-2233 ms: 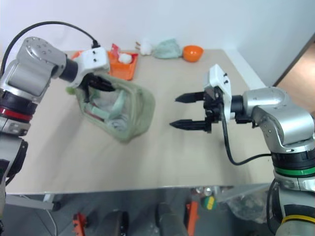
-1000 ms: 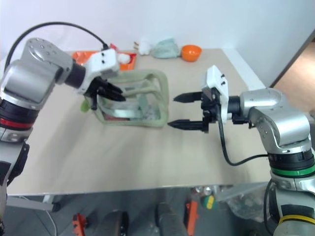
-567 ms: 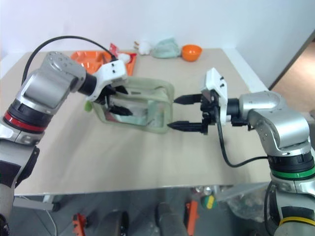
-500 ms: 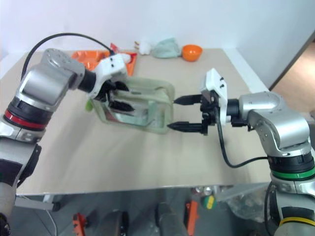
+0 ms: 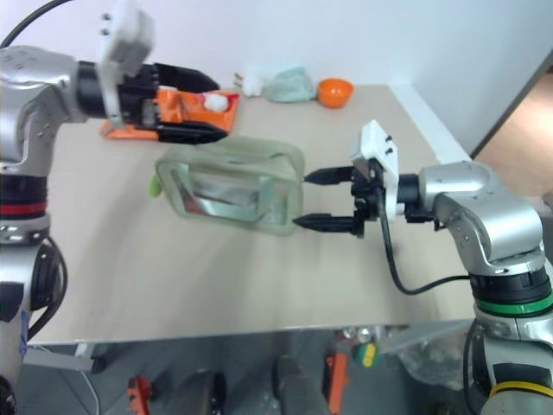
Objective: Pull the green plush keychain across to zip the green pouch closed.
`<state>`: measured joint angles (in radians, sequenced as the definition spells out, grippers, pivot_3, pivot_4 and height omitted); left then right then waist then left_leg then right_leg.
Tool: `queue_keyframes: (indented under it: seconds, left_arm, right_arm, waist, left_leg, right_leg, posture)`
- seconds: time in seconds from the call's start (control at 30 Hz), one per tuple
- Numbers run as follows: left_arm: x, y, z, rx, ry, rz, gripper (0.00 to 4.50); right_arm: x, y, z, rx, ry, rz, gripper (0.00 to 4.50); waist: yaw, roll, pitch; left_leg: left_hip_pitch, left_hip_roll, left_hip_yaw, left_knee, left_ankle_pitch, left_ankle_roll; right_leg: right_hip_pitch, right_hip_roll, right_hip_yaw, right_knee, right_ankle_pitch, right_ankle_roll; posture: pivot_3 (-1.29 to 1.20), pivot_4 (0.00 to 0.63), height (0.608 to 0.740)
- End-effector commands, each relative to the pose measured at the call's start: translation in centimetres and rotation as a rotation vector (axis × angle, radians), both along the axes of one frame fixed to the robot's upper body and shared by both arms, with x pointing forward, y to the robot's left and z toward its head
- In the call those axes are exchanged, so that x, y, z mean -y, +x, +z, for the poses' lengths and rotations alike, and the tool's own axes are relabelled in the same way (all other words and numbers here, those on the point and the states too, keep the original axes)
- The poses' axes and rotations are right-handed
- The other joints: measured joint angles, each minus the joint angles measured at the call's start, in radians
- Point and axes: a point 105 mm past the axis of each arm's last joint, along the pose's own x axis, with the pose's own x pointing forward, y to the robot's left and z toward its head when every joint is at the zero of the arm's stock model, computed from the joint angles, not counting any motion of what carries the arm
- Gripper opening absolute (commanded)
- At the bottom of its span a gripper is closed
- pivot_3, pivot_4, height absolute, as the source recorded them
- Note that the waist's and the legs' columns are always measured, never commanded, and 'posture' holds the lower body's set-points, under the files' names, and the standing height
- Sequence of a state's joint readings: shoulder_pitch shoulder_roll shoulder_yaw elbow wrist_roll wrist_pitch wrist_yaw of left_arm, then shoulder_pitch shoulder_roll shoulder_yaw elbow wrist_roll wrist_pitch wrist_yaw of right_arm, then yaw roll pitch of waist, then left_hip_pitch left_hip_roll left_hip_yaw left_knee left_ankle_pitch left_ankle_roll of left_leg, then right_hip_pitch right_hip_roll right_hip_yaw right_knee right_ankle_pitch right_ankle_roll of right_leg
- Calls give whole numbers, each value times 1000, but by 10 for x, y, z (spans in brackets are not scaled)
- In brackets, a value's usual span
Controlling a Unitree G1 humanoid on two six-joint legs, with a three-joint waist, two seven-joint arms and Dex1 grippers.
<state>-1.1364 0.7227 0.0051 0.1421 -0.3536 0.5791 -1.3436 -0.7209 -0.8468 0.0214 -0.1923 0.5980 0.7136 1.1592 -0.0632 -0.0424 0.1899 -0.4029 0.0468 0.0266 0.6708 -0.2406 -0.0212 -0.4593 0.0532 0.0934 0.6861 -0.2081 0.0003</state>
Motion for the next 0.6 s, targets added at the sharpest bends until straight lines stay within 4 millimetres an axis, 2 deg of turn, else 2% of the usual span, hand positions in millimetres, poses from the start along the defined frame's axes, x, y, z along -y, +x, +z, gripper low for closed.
queue_keyframes:
  seconds: [0.03, 0.17, 0.27, 0.47, 0.53, 0.6]
  left_arm:
    - [-45, 1, -5, 81, -84, 97, 4437]
    - [-86, 13, -21, 1, -215, 273, 4437]
    - [-104, 9, -38, -31, -236, 353, 4437]
    - [-105, -2, -57, -116, -224, 383, 4437]
    - [-95, -16, -57, -226, -257, 307, 4437]
    - [-86, -29, -52, -253, -271, 229, 4437]
  right_arm:
    - [-1, 20, 18, 109, 31, -110, 4500]
    - [3, 39, 17, 117, 13, -216, 4500]
    - [1, 41, 19, 112, 23, -221, 4500]
    - [-8, 42, 13, 98, 19, -197, 4500]
    - [-14, 41, 6, 86, 10, -173, 4500]
    - [-16, 40, 3, 79, 7, -163, 4500]
  waist:
    - [-3, 0, 0]
    - [-7, 0, 0]
    - [-8, 0, 0]
    - [-9, -1, 0]
    - [-10, -1, 0]
    - [-11, -1, 0]
  left_leg:
    - [0, 0, 0, 0, 0, 0]
    - [-1, 0, 0, 2, 1, -1]
    - [-2, -1, 1, 2, 1, -1]
    - [-4, -1, 1, 1, 0, -1]
    - [-4, -1, 1, 1, 0, -1]
    - [-4, -1, 1, 1, 0, -1]
  right_leg:
    - [0, 0, 0, 0, 0, 0]
    - [0, -1, 0, 0, 2, 2]
    - [0, -3, 0, -2, 2, 3]
    - [0, -4, 0, -3, 2, 4]
    - [0, -4, -1, -3, 2, 4]
    - [0, -3, 0, -3, 2, 4]
  posture:
    - [0, 150, 740]
    - [0, 150, 740]
    - [0, 150, 740]
    - [0, 150, 740]
    - [0, 150, 740]
    - [0, 150, 740]
